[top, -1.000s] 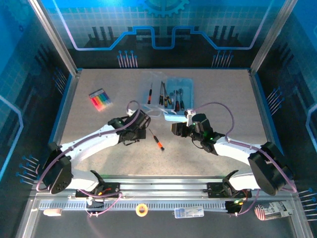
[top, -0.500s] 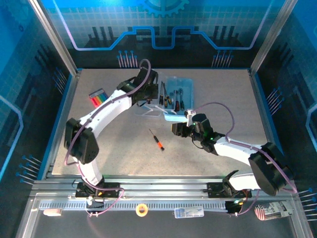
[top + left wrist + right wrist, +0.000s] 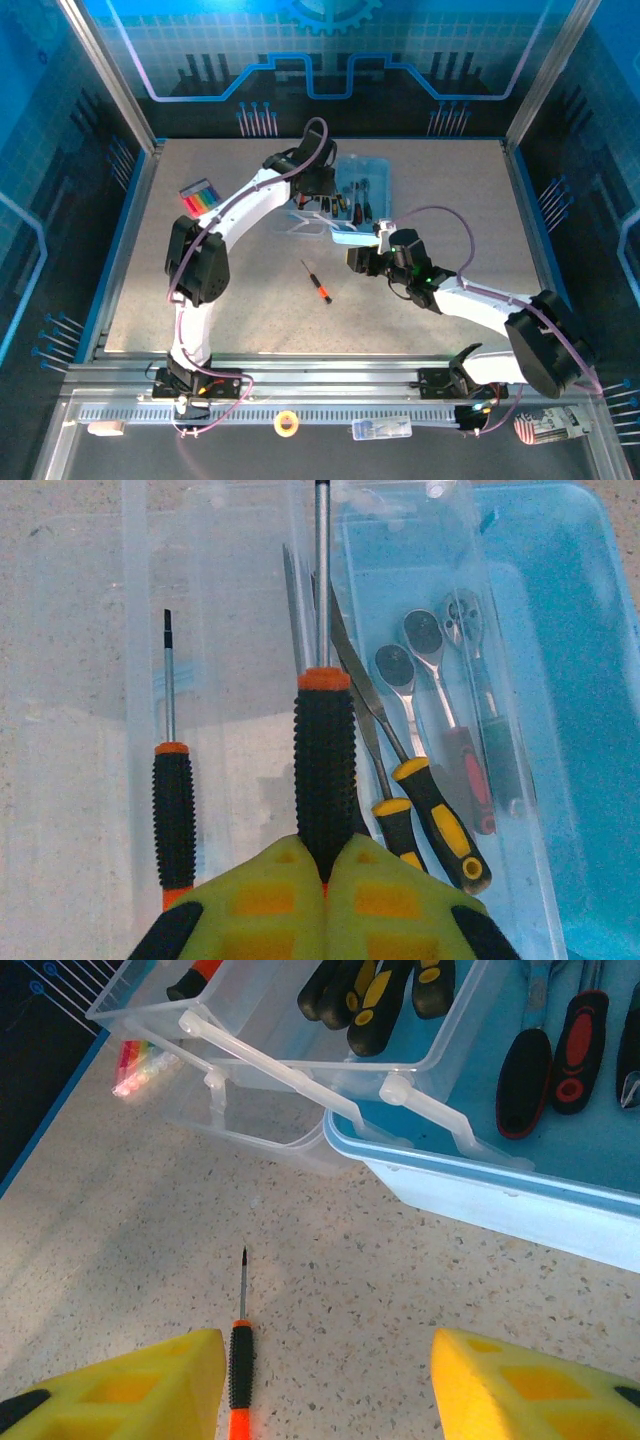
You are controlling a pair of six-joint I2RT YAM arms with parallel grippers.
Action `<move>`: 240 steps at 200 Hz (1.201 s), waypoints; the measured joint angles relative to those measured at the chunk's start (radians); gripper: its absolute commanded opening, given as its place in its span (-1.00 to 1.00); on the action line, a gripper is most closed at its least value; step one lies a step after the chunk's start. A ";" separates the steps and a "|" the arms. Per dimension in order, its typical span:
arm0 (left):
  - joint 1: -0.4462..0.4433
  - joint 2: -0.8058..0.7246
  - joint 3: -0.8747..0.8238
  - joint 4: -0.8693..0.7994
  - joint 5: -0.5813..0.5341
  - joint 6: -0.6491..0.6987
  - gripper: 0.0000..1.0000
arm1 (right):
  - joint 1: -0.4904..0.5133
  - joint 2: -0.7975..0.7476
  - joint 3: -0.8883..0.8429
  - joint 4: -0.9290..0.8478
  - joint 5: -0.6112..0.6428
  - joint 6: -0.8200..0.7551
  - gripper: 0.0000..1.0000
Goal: Pack the tool kit
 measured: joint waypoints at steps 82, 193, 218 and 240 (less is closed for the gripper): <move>0.025 0.034 0.001 -0.044 -0.011 -0.001 -0.77 | 0.000 0.000 0.000 -0.004 0.000 0.000 0.15; 0.038 -0.012 0.053 -0.112 0.009 0.002 -0.24 | 0.000 0.000 0.000 -0.004 0.000 0.000 0.16; 0.037 -0.121 -0.010 -0.103 0.010 -0.007 -0.20 | 0.000 0.000 0.000 -0.004 0.000 0.000 0.16; 0.019 -0.272 -0.149 -0.088 0.005 -0.033 -0.12 | 0.000 0.000 0.000 -0.004 0.000 0.000 0.16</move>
